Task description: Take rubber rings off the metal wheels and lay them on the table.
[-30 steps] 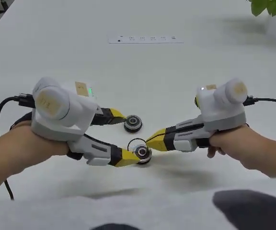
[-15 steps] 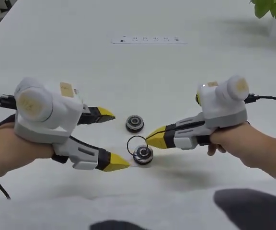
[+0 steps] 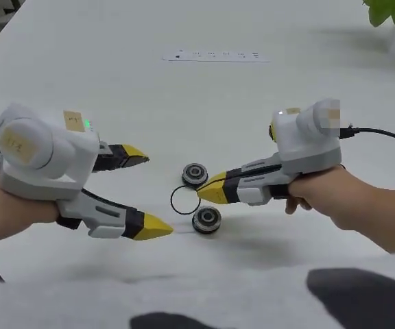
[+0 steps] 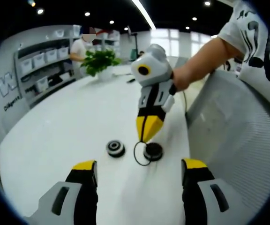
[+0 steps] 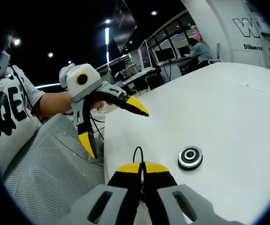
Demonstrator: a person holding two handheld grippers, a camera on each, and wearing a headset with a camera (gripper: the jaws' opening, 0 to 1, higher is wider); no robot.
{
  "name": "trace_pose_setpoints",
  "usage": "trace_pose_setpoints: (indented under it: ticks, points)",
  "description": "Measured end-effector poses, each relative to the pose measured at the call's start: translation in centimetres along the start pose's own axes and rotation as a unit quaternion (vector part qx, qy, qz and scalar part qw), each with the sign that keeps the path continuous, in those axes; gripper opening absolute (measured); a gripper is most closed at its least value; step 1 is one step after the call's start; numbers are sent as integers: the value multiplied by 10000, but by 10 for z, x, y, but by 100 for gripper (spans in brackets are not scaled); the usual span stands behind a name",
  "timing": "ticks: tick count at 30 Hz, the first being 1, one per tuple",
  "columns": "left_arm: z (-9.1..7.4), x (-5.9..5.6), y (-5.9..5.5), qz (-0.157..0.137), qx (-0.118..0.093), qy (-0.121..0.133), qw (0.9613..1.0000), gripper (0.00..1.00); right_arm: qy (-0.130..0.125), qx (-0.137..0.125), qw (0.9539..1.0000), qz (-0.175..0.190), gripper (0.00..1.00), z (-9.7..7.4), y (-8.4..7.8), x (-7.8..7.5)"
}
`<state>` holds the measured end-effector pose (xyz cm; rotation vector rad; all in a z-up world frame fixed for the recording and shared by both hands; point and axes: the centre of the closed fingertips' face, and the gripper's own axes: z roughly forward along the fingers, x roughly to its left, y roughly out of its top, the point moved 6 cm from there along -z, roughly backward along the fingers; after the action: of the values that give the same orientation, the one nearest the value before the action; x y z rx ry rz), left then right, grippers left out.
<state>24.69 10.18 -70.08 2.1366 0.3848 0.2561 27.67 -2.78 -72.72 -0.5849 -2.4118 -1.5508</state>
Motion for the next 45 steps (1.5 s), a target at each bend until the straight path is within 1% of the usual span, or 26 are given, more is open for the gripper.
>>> trace_pose_setpoints:
  ticks: [8, 14, 23, 36, 45]
  points:
    - [-8, 4, -5, -75, 10, 123, 9999, 75, -15, 81, 10000, -35, 0, 13, 2, -2]
    - [-13, 5, -7, -126, -7, 203, 9997, 75, -16, 173, 9998, -55, 0, 22, 2, -2]
    - [-17, 4, -10, -161, 23, 259, 9995, 76, -112, 325, 9994, -36, 0, 33, -4, -4]
    - [-20, 3, -12, -178, 57, 287, 9994, 77, -335, 471, 9983, 0, 0, 38, -10, -7]
    - [-18, 2, -12, -185, 88, 261, 9995, 77, -343, 538, 9980, -17, 0, 38, -12, -7]
